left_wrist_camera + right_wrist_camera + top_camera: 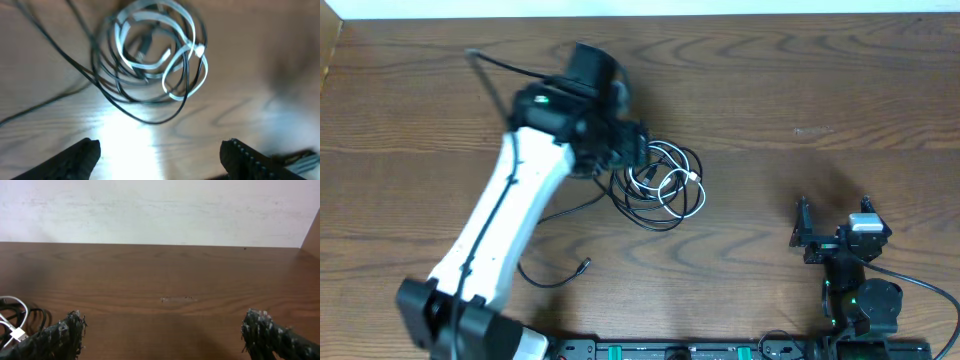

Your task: Untangle cables

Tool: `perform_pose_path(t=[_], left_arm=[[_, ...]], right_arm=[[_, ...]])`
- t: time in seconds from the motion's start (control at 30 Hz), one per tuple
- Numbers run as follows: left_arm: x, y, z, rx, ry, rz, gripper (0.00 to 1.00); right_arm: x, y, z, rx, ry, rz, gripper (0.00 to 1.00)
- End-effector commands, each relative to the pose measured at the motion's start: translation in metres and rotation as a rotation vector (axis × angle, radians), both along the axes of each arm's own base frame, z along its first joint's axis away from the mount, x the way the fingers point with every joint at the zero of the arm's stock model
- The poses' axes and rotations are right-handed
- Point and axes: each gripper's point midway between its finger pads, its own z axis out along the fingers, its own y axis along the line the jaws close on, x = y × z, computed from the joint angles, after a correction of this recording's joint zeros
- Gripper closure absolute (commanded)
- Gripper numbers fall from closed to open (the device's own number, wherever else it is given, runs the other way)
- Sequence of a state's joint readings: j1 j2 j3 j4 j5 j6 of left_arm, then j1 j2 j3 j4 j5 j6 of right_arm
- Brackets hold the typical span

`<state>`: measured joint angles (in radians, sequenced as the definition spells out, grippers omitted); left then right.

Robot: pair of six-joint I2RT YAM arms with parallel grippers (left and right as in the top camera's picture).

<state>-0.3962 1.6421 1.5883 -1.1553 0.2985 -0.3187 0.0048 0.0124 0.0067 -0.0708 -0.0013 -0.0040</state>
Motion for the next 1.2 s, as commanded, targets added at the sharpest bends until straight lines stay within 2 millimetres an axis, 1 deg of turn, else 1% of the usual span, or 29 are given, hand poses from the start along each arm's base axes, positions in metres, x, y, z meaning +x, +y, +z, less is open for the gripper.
perform_pose_path(t=[0.0, 0.13, 0.17, 0.23, 0.4, 0.6, 0.67, 0.77, 0.8, 0.87, 0.93, 1.07, 1.1, 1.13, 1.17], left_arm=[[-0.011, -0.014, -0.038, 0.102, 0.067, -0.118, 0.22], [-0.02, -0.032, -0.066, 0.157, 0.118, -0.217, 0.26], [-0.022, -0.038, -0.072, 0.165, 0.128, -0.245, 0.3], [-0.028, -0.047, -0.084, 0.183, 0.148, -0.28, 0.35], [-0.037, -0.063, -0.108, 0.218, 0.185, -0.34, 0.36], [-0.042, -0.078, -0.129, 0.234, 0.204, -0.381, 0.36], [-0.042, -0.083, -0.135, 0.234, 0.2, -0.391, 0.36], [-0.036, -0.09, -0.142, 0.225, 0.181, -0.394, 0.37], [-0.03, -0.093, -0.144, 0.223, 0.155, -0.39, 0.37], [-0.021, -0.09, -0.145, 0.251, 0.116, -0.368, 0.37], [-0.014, -0.091, -0.145, 0.259, 0.087, -0.364, 0.37], [-0.012, -0.093, -0.145, 0.252, 0.077, -0.363, 0.37], [-0.012, -0.093, -0.145, 0.252, 0.077, -0.362, 0.38], [-0.012, -0.093, -0.146, 0.253, 0.079, -0.363, 0.42], [-0.012, -0.094, -0.147, 0.253, 0.079, -0.364, 0.43]], right_arm=[[0.0, 0.003, -0.001, 0.014, 0.001, 0.013, 0.01], [0.0, 0.003, -0.001, 0.015, 0.001, 0.012, 0.01], [0.0, 0.003, -0.001, 0.015, 0.001, 0.013, 0.01], [0.0, 0.003, -0.001, 0.014, 0.001, 0.013, 0.01], [0.0, 0.003, -0.001, 0.015, 0.001, 0.013, 0.01], [0.0, 0.003, -0.001, 0.015, 0.001, 0.013, 0.01], [0.0, 0.003, -0.001, 0.015, 0.001, 0.012, 0.01], [0.0, 0.003, -0.001, 0.015, 0.001, 0.013, 0.01], [0.0, 0.003, -0.001, 0.015, 0.001, 0.013, 0.01], [0.0, 0.003, -0.001, 0.015, 0.001, 0.013, 0.01], [0.0, 0.003, -0.001, 0.015, 0.001, 0.013, 0.01], [0.0, 0.003, -0.001, 0.014, 0.001, 0.013, 0.01], [0.0, 0.003, -0.001, 0.015, 0.001, 0.013, 0.01], [0.0, 0.003, -0.001, 0.015, 0.001, 0.013, 0.01], [0.0, 0.003, 0.0, 0.014, 0.0, 0.013, 0.01]])
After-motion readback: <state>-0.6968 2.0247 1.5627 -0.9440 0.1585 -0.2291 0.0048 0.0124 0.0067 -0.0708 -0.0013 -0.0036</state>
